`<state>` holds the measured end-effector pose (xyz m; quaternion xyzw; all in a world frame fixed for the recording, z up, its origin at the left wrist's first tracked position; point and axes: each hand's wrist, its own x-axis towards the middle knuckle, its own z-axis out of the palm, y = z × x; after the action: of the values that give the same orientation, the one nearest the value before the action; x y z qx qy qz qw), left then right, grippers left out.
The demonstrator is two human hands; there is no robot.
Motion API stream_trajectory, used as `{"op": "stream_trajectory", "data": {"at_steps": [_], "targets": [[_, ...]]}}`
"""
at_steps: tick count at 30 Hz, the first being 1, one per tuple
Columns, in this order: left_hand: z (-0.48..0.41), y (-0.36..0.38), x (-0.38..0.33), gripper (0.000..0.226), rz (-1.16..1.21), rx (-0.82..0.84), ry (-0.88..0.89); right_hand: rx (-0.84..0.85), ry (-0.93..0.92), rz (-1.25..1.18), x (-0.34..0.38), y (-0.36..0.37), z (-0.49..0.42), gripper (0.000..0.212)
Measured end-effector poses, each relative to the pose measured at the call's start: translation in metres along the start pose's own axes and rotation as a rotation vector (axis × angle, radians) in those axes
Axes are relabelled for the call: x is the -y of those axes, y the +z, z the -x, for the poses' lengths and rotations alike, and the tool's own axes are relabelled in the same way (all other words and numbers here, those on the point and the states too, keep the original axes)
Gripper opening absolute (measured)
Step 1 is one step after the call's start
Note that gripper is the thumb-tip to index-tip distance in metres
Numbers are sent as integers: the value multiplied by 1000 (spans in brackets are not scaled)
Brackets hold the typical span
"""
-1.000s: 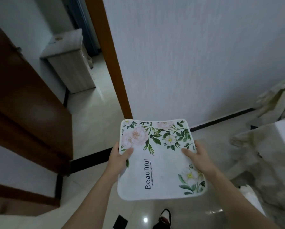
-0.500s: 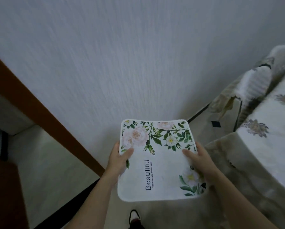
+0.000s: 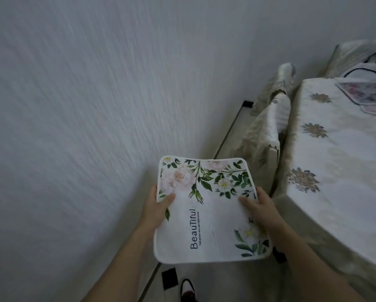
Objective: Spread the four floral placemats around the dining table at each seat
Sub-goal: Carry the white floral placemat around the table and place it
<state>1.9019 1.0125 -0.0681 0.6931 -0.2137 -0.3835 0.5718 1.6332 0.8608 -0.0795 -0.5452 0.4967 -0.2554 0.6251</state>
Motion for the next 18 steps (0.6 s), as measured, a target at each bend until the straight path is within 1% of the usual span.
{"op": "stream_trajectory", "data": {"at_steps": [7,10,13,16,18], "targets": [[-104,43,-39,26,-46,230,12,-170,8,-80,32,-18,-44,24],[-135,73,-57,24,-64,282,36,-289,-7,-34,43,-35,-65,24],[-166,104,-70,22,-69,351,48,-361,-34,-14,50,-54,-88,26],[-195,140,-83,22,-68,420,57,-434,-81,-38,55,-76,-111,18],[-217,168,-90,23,-74,452,55,-463,-84,-35,57,-93,-130,16]]}}
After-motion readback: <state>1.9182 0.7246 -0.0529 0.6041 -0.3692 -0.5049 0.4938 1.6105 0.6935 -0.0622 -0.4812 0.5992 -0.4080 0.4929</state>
